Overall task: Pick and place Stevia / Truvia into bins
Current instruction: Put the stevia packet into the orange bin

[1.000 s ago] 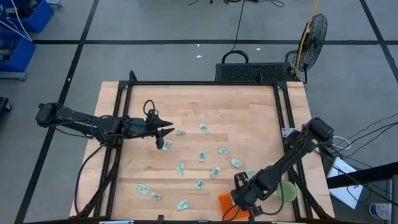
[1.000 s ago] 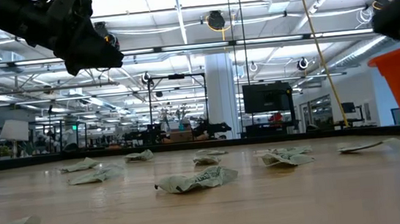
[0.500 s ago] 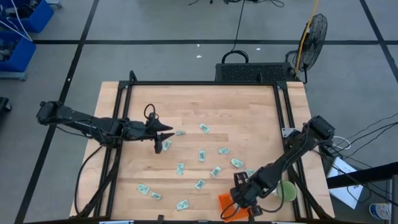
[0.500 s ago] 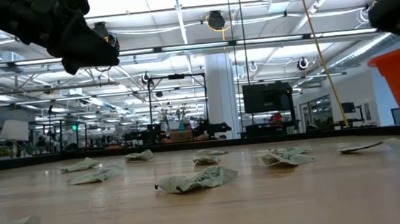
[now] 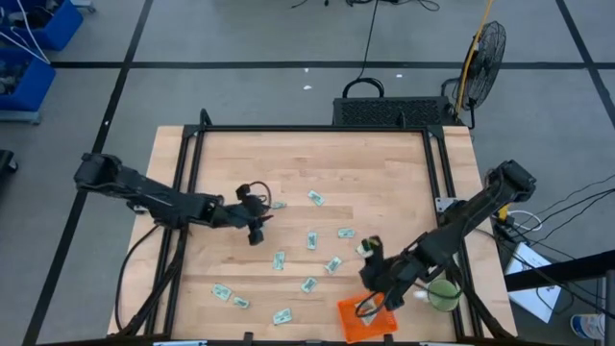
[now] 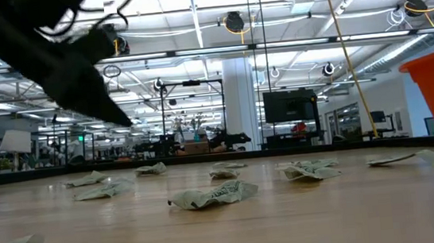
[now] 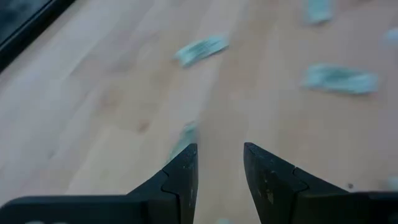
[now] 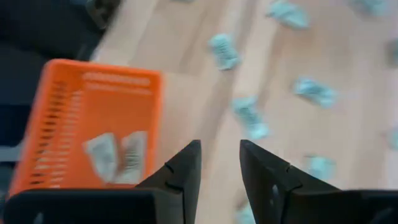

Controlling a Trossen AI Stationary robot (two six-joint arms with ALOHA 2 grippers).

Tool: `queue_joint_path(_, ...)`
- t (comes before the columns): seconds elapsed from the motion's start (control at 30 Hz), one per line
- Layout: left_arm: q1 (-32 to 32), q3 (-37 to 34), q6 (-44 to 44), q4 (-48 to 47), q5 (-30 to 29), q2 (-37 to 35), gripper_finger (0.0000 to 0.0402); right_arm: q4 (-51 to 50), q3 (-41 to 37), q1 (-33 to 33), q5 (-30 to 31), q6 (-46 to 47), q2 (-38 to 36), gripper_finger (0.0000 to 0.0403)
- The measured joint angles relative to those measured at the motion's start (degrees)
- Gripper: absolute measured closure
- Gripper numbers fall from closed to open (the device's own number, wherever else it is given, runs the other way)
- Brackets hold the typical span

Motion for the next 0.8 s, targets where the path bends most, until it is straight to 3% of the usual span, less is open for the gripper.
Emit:
queue_joint_path(0.1, 1.7, 0.0, -0.9, -0.1, -3.1, 3.7, 0.0266, -0.7, 0.0, -0.8, 2.3, 0.0, -2.5, 0.0300)
queue_joint_path(0.47, 5.2, 0.0, 1.1, 0.8, -2.2, 11.1, 0.0266, -0.6, 0.0, -4.1, 2.1, -4.5, -5.2, 0.0302)
queue_joint_path(0.8, 5.3, 0.1, 4.6, 7.9, -3.1, 16.7, 0.0266, -0.6, -4.8, -7.0, 1.9, -6.0, -5.2, 0.0304)
